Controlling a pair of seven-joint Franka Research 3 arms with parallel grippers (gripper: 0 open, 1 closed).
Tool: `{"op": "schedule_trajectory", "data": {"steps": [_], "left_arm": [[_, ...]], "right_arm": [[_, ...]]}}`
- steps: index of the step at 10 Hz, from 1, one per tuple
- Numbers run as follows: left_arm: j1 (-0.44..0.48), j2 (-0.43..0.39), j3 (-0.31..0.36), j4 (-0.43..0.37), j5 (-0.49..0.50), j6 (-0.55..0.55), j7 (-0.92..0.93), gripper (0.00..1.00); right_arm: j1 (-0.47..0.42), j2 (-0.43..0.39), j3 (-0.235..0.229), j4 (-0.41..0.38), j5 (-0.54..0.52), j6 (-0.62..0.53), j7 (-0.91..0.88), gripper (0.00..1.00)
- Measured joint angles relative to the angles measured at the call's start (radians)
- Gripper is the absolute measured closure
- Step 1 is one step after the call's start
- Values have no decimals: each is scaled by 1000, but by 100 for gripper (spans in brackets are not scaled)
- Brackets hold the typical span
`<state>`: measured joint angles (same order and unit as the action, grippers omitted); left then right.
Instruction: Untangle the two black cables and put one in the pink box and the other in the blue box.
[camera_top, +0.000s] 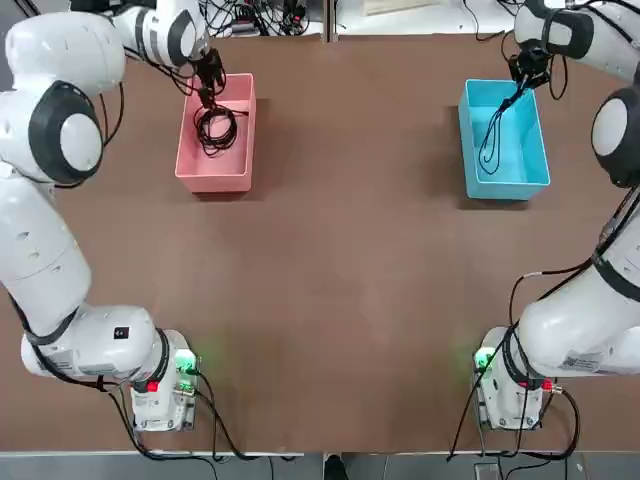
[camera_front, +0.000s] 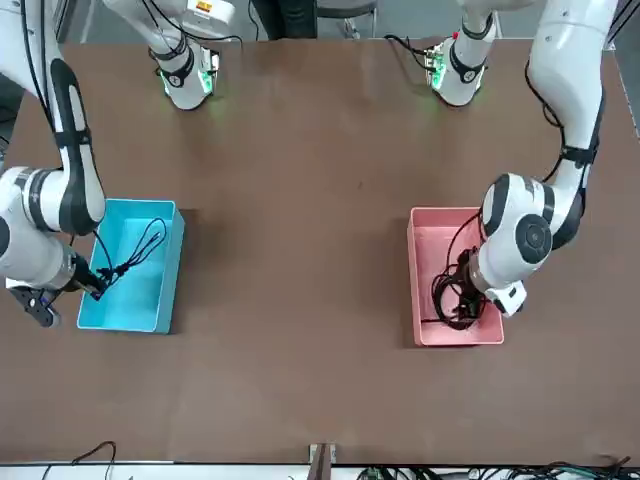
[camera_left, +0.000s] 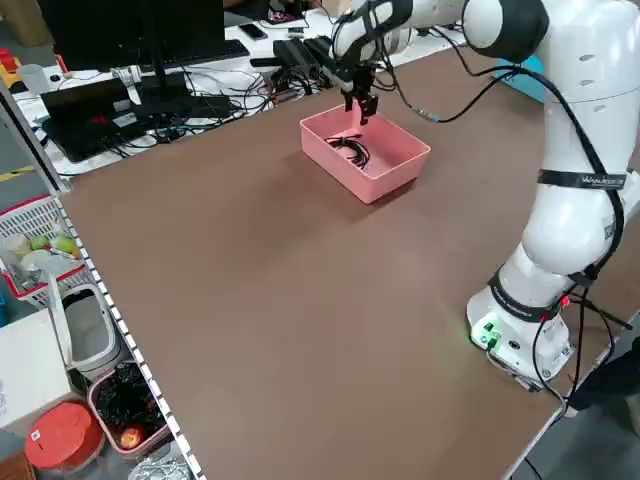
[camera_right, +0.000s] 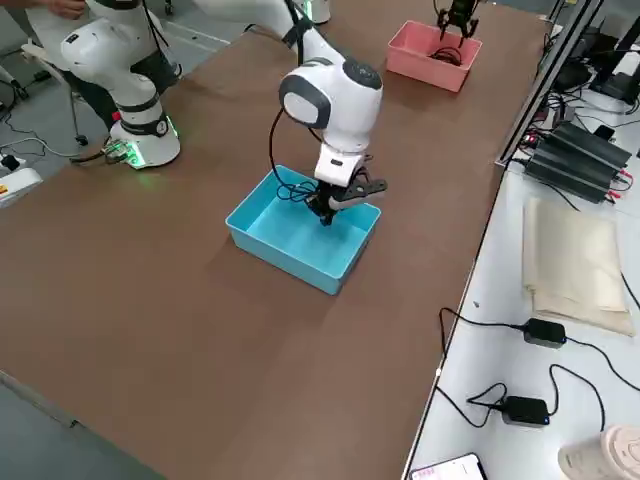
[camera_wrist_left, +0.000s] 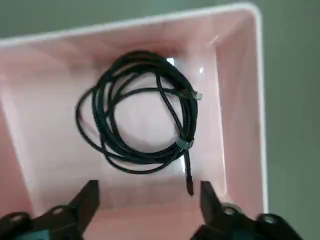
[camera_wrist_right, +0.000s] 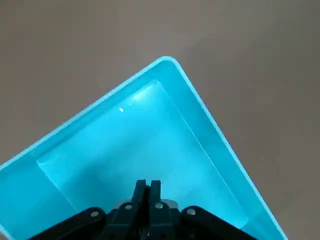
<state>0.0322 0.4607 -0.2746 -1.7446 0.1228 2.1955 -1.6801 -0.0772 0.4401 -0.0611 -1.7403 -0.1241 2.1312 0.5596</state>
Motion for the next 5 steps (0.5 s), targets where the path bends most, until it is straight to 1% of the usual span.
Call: {"op": "schedule_trajectory", "data": {"steps": [1,2,4,5], "left_arm": [[0,-51,-9,6,6,-75,54,0],[2,-100,-25,8,7,-129,106,0],[1,-177,-60,8,9,-180,207,0],[1,-213,-63,9,9,-206,278,0]], "right_arm": [[0,9,0,0,0,12,0,94],[0,15,1,0,0,20,0,93],[2,17,3,1,0,25,0,67],[4,17,4,2,0,25,0,53]]}}
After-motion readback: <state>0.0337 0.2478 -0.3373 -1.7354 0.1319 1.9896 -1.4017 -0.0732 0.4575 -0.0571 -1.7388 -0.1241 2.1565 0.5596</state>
